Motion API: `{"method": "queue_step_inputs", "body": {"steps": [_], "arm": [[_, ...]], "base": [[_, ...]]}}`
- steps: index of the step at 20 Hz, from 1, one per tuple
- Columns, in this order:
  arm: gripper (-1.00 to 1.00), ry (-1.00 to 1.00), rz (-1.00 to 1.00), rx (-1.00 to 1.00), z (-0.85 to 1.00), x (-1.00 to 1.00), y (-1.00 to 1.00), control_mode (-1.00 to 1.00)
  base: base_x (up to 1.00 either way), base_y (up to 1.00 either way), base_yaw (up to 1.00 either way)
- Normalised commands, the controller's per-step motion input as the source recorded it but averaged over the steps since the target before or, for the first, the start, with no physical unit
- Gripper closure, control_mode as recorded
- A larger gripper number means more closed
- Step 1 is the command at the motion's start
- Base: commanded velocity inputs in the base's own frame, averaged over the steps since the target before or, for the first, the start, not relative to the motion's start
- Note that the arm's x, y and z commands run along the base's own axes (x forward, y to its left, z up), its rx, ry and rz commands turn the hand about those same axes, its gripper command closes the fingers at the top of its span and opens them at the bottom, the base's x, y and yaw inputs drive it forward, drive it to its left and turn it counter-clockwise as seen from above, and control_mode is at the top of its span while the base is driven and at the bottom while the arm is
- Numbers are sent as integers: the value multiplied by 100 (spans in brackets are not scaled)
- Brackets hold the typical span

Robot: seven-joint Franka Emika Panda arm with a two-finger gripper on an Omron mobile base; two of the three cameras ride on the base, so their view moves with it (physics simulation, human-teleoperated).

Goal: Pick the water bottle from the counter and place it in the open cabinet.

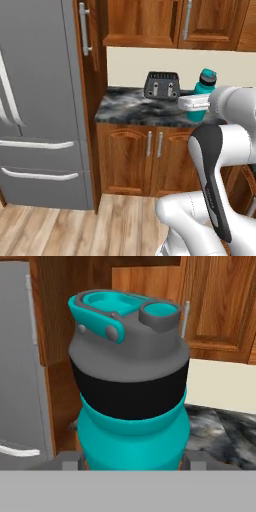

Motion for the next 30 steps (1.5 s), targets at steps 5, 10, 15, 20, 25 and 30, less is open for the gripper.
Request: {"method": "queue_step_inputs", "body": {"steps": [5, 10, 15, 20, 25, 30], "arm": [[100, 0, 0, 0, 0, 0, 0, 100], [100, 0, 0, 0, 0, 0, 0, 100], [100, 0, 0, 0, 0, 0, 0, 100], [100, 0, 0, 0, 0, 0, 0, 100], [100, 0, 0, 0, 0, 0, 0, 100], [100, 0, 0, 0, 0, 0, 0, 100]], "base": [[47, 11, -24], [61, 16, -22], [59, 20, -21], [53, 28, -19], [44, 36, -16], [41, 41, -15]]}}
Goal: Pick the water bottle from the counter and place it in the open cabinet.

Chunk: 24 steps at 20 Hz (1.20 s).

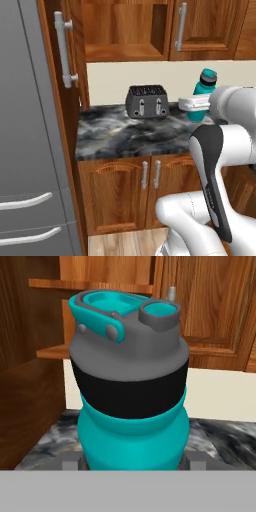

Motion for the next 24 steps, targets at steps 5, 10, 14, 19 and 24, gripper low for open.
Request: {"method": "queue_step_inputs", "body": {"steps": [5, 10, 14, 19, 24], "arm": [[100, 0, 0, 0, 0, 0, 0, 100], [100, 0, 0, 0, 0, 0, 0, 100], [100, 0, 0, 0, 0, 0, 0, 100], [100, 0, 0, 0, 0, 0, 0, 100], [100, 0, 0, 0, 0, 0, 0, 100]], "base": [[51, 31, -15], [54, 19, -15], [44, 24, -13], [25, 33, -10], [24, 33, -9]]}}
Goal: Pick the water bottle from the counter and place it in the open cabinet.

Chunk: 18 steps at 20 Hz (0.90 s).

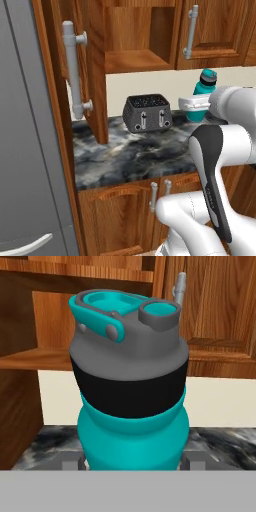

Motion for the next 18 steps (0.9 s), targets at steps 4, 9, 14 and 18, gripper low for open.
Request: {"method": "queue_step_inputs", "body": {"steps": [4, 9, 14, 18], "arm": [[100, 0, 0, 0, 0, 0, 0, 100], [100, 0, 0, 0, 0, 0, 0, 100], [100, 0, 0, 0, 0, 0, 0, 100], [100, 0, 0, 0, 0, 0, 0, 100]], "base": [[31, 30, -9], [37, 22, -8], [28, 12, -6], [25, 8, -4]]}}
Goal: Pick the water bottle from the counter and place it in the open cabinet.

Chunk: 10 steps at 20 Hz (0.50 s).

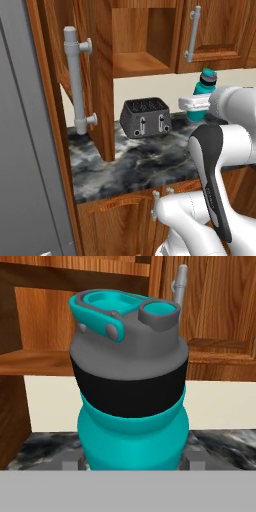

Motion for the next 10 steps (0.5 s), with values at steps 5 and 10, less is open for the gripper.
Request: {"method": "queue_step_inputs", "body": {"steps": [5, 10], "arm": [[100, 0, 0, 0, 0, 0, 0, 100], [100, 0, 0, 0, 0, 0, 0, 100]], "base": [[20, 11, -1], [21, 1, 9]]}}
